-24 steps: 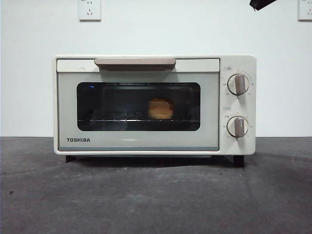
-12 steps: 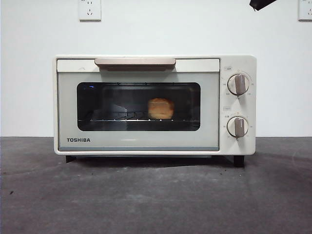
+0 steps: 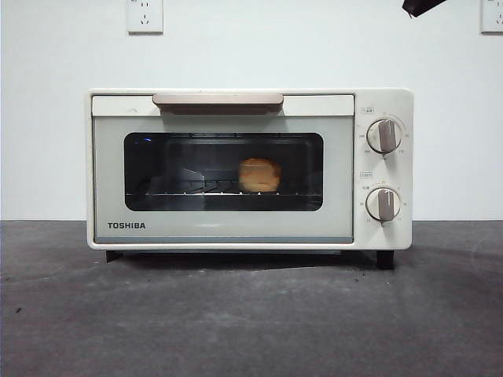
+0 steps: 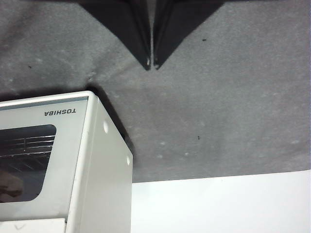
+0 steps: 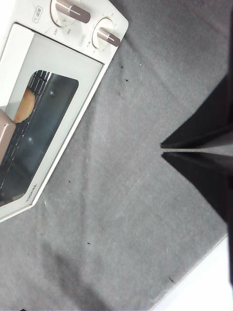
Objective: The left arm flap open the oven, the right arm pick bread and place it into oven, the left arm flap close the oven
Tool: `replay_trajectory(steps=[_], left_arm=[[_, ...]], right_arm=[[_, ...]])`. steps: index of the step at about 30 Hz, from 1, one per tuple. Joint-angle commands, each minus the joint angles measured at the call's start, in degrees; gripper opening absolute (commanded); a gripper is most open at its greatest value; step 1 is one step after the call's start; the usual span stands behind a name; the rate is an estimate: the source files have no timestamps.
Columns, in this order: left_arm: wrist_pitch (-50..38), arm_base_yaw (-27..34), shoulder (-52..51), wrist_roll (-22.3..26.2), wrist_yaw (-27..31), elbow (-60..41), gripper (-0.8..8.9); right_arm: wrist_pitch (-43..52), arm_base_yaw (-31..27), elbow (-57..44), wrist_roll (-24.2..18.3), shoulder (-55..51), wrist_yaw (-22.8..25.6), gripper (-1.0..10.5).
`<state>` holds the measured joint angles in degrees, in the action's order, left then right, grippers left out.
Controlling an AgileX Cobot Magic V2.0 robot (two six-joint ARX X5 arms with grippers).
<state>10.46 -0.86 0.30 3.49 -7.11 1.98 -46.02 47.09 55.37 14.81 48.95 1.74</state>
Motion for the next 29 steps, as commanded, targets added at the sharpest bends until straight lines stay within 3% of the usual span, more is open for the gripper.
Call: replay_trajectory(steps=[1, 8, 14, 17, 23, 29], left_arm=[[1.6, 0.2, -0.1, -0.1, 0.1, -0.6, 0.19], [1.6, 0.2, -0.1, -0.1, 0.1, -0.6, 0.19], [1.6, 0.2, -0.1, -0.1, 0.1, -0.6, 0.19], [1.6, 0.1, -0.1, -0.1, 0.1, -0.6, 0.19], [1.6, 0.2, -0.1, -0.1, 0.1, -0.6, 0.19], [1.6, 0.2, -0.1, -0.1, 0.1, -0.6, 0.19]], right_arm=[[0.7, 0.5, 1.0, -1.2, 0.3, 0.3, 0.1], [5.7, -9.6, -0.2, -5.1, -3.2, 0.3, 0.1], [20.1, -25.9, -8.5, -8.8, -11.0, -10.3, 0.1], [25.4, -33.6, -14.2, -11.7, -16.0, -12.9, 0.1], [35.0, -44.0, -27.7, -12.2, -27.3, -12.5, 0.1], [40.5, -48.1, -40.1, -12.2, -38.5, -12.2, 0.1]])
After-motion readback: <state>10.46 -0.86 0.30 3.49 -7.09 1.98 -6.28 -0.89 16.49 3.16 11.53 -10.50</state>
